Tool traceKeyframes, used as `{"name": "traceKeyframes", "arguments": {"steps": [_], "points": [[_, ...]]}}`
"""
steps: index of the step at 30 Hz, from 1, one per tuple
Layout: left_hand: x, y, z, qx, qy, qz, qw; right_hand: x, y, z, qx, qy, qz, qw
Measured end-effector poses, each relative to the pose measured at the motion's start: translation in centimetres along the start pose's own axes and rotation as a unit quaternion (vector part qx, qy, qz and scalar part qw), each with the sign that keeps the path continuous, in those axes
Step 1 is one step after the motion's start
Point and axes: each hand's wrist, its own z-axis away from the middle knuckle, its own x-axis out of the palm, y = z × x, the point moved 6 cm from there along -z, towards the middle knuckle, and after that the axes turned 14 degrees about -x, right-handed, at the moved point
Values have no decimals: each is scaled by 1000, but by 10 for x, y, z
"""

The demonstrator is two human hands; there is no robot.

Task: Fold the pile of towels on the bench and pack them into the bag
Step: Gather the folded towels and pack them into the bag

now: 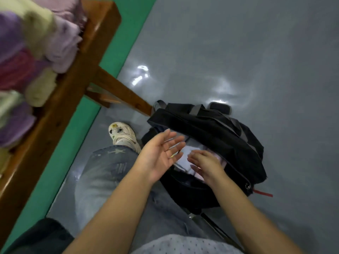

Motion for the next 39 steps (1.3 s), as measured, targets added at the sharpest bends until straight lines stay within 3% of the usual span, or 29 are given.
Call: {"name": "traceKeyframes", "arguments": {"steps": [6, 12, 18, 22, 24, 26, 28, 30, 34, 36, 39], "points": [[-52, 31, 114, 123, -5, 34, 992, 103, -69, 90, -97, -149, 18, 984], [-118, 52, 241, 268, 30, 80, 960, 201, -102, 194, -198, -310, 121, 922], [-207, 46, 312, 341, 159, 186, 908, 277, -107, 263, -273, -395, 195, 855], [-252, 49, 316, 345, 244, 251, 871, 311, -122, 288, -353, -402, 206, 820], [-264, 56, 303, 315, 268, 244, 877, 323, -148, 303, -479, -376, 219, 763], [-269, 64, 288, 270, 275, 247, 889, 332, -180, 317, -643, -298, 272, 651], [-270, 76, 277, 245, 266, 260, 895, 347, -204, 323, -740, -225, 319, 547], [-271, 89, 270, 240, 261, 274, 894, 368, -212, 317, -743, -203, 421, 479], [-275, 104, 265, 213, 307, 259, 891, 399, -198, 286, -664, -204, 642, 325], [-273, 109, 265, 206, 315, 251, 892, 404, -196, 275, -650, -202, 673, 289], [-268, 117, 264, 199, 305, 244, 899, 409, -202, 269, -660, -207, 664, 284]]}}
